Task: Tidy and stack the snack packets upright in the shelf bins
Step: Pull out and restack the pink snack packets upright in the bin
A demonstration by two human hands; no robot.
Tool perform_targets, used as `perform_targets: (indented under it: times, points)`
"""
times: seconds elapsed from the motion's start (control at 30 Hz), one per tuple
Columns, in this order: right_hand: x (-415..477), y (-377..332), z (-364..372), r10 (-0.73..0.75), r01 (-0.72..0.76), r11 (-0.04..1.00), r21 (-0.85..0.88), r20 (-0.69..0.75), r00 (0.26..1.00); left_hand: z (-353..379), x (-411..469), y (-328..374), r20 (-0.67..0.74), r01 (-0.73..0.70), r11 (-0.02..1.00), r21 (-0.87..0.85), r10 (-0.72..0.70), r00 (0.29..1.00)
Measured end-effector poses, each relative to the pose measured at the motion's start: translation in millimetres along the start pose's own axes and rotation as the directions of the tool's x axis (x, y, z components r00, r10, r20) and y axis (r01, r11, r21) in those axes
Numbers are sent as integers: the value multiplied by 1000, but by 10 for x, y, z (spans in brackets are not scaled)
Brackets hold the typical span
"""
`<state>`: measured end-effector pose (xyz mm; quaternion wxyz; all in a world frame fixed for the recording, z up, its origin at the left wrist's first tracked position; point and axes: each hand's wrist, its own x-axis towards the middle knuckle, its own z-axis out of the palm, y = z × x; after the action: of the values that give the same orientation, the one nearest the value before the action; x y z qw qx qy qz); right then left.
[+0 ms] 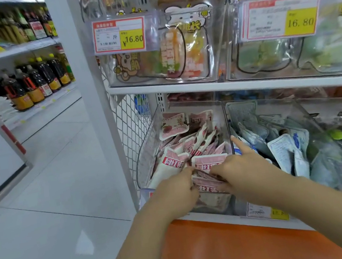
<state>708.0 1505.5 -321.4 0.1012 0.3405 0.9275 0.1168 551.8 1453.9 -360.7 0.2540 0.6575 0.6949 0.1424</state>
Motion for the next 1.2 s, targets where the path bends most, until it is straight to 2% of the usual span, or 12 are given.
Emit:
perform_targets:
  times: [0.13, 0.27, 0.33, 0.4, 0.53, 0.63, 0.7, 0.77, 0.83, 0.97, 1.1, 1.2]
  points:
    - [-22, 43, -5, 21, -14, 992, 125, -61, 998, -1, -3, 72, 10, 75, 995, 67, -76, 997]
    - [64, 75, 54, 16, -13, 1000, 18, -140, 990, -14, -4, 22, 12, 70, 998, -9, -70, 998]
    - [128, 43, 40, -16, 9, 997, -78, -97, 995, -59, -32, -30, -21, 32, 995, -99, -34, 999]
    - [201, -24, 5, -74, 69, 989, -129, -34, 997, -121, -65, -109, -131, -6, 992, -123, -10, 991]
    - [210, -60, -70, -182, 182, 983, 7, 58, 982, -113, -159, -283, -238, -39, 991, -130, 7, 971]
    - [194, 140, -151, -134, 146, 976, 162, -83, 987, -73, -150, -274, -321, -111, 984, -140, 61, 945]
    - [276, 328, -163, -48, 75, 988, 135, -196, 979, -34, -83, -176, -381, -161, 970, -183, 81, 921]
    - [403, 426, -153, 11, 0, 998, 55, -195, 981, 26, 5, -60, -414, -195, 965, -173, 108, 904]
    - [528, 442, -130, 25, -19, 997, 71, -82, 996, 86, 81, 44, -376, -189, 976, -106, 137, 917]
    - [728, 440, -141, 9, -31, 980, 196, 111, 994, 106, 121, 136, -119, -94, 993, 74, 102, 988]
    - [870, 460, -141, -48, 39, 994, 103, 80, 996, 48, 126, 82, -48, -64, 993, 96, 69, 996]
    - [927, 490, -85, -37, 37, 993, 116, -1, 999, 34, 137, 90, -85, -60, 996, 73, 66, 994]
